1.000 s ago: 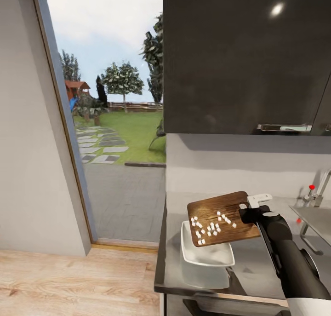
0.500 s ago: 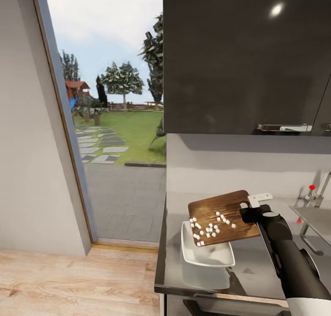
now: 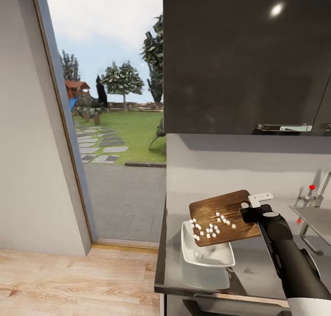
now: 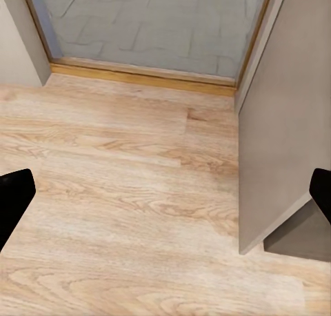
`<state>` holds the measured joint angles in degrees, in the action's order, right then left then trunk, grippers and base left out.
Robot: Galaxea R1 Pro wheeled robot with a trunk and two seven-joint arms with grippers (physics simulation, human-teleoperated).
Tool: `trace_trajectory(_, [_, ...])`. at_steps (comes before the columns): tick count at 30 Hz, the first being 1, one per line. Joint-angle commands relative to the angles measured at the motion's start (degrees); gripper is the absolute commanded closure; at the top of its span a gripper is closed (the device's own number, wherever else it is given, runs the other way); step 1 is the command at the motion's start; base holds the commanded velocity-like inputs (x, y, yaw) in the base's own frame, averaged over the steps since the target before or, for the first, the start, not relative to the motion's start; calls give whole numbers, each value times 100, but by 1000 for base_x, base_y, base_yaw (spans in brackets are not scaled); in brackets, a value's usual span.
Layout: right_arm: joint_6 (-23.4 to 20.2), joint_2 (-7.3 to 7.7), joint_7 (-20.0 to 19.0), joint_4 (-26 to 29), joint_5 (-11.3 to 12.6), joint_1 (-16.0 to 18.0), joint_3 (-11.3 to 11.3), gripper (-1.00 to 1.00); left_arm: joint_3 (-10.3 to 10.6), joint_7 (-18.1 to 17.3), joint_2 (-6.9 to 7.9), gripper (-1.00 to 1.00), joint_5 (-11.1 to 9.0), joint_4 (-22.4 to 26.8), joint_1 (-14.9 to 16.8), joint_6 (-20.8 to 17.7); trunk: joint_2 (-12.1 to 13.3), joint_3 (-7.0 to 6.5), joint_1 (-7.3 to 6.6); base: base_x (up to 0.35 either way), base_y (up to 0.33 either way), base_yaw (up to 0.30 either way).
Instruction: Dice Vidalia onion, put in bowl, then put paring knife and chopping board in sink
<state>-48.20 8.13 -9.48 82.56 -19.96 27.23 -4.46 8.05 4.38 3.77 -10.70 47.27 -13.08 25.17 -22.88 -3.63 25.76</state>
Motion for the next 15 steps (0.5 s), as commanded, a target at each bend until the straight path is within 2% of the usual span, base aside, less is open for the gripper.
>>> trace_trajectory(1, [-22, 2, -54, 6, -57, 1, -2, 100, 38, 46, 9, -100, -37, 4, -1, 14, -3, 1, 2, 0, 0, 0])
trace_trajectory(15, [181, 5, 290, 6, -173, 1, -2, 100, 35, 46, 7, -100, -37, 2, -1, 14, -3, 1, 2, 0, 0, 0])
